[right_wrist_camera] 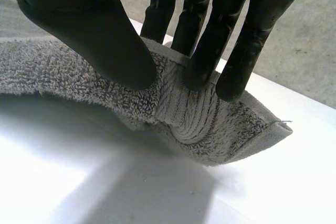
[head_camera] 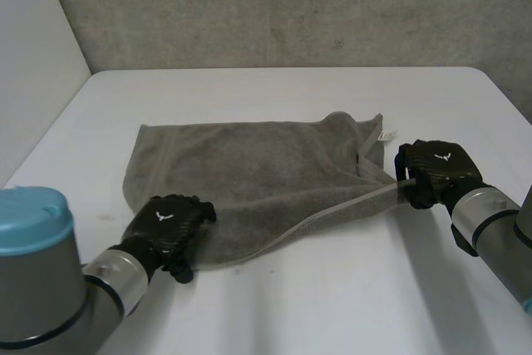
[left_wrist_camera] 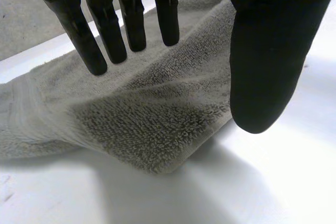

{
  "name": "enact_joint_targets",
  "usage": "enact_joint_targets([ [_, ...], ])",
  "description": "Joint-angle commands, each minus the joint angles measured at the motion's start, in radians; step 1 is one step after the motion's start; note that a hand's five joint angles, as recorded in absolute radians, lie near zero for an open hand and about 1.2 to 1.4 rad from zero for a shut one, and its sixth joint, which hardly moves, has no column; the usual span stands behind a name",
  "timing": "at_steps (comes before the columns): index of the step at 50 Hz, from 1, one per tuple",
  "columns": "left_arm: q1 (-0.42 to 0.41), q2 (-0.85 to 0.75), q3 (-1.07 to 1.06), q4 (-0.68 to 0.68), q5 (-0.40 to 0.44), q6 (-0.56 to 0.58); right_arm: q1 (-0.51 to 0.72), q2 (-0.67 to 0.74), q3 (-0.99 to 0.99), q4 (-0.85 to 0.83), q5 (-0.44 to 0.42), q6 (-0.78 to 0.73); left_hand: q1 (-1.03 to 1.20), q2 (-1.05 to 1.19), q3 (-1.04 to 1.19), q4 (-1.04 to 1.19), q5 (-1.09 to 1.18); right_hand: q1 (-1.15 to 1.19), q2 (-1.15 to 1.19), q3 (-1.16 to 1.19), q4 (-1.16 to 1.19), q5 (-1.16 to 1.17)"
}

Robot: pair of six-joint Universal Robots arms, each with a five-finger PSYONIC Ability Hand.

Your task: Fold the towel.

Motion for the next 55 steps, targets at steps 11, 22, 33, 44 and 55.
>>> enact_joint_targets([
  [11, -0.028, -0.152, 0.049, 0.080, -0.050, 0.005, 0.005, 0.000, 0.014, -0.001, -0.002, -0.007, 0.335, 0.335, 0.335, 0.335, 0.335, 0.448, 0.230, 0.206, 0.203, 0.235],
  [22, -0.027, -0.203, 0.074, 0.146, -0.059, 0.008, 0.005, 0.000, 0.017, -0.004, 0.000, -0.013, 0.532, 0.533, 0.532, 0.532, 0.533, 0.448, 0.230, 0.206, 0.203, 0.235],
  [33, -0.002, -0.212, 0.117, 0.169, -0.094, 0.010, 0.002, 0.000, -0.003, -0.030, -0.005, -0.047, 0.972, 0.973, 0.972, 0.972, 0.973, 0.448, 0.230, 0.206, 0.203, 0.235],
  [44, 0.010, 0.064, 0.216, 0.057, -0.082, 0.120, 0.010, -0.125, -0.223, 0.271, 0.004, -0.360, 0.972, 0.973, 0.972, 0.972, 0.973, 0.448, 0.230, 0.206, 0.203, 0.235],
  [55, 0.079, 0.095, 0.379, -0.328, -0.082, 0.251, 0.016, -0.088, -0.412, 0.632, -0.002, -0.538, 0.972, 0.973, 0.972, 0.972, 0.973, 0.448, 0.230, 0.206, 0.203, 0.235],
])
